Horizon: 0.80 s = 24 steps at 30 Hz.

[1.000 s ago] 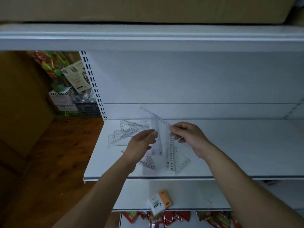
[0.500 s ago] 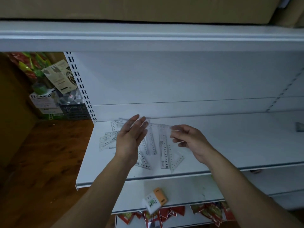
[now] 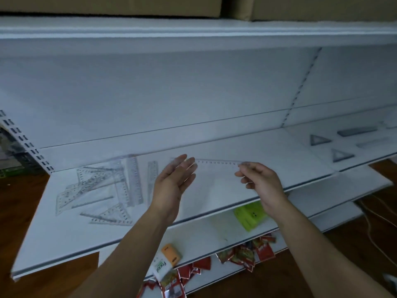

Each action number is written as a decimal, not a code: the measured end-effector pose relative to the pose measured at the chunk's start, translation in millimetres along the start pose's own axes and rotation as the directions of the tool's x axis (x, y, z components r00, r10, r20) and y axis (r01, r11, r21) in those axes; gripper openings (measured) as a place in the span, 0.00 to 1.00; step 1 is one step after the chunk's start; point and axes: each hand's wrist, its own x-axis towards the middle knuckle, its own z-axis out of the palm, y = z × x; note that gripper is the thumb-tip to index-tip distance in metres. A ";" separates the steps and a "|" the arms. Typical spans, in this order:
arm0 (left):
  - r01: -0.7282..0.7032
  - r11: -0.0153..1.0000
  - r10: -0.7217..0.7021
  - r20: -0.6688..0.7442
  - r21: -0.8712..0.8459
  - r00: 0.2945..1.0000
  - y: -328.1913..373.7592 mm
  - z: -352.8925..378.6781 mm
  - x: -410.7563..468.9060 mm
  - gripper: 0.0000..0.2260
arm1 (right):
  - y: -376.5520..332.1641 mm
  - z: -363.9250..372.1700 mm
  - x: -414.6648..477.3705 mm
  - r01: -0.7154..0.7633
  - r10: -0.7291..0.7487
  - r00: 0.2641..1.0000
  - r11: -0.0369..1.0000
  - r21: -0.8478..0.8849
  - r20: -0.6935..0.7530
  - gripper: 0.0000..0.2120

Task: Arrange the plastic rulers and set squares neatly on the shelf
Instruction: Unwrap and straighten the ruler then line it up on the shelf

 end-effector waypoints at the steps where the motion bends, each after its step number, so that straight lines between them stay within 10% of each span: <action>1: 0.005 1.000 -0.005 0.001 0.016 1.000 -9.9 16.2 1.3 0.13 | 0.7 -22.0 0.4 0.003 -0.003 1.000 1.000 0.002 -0.031 0.04; 24: 0.084 0.938 -0.196 0.317 0.336 0.928 -264.9 412.8 29.5 0.10 | 9.9 -477.1 13.9 0.015 -0.014 0.839 1.000 -0.003 -0.545 0.05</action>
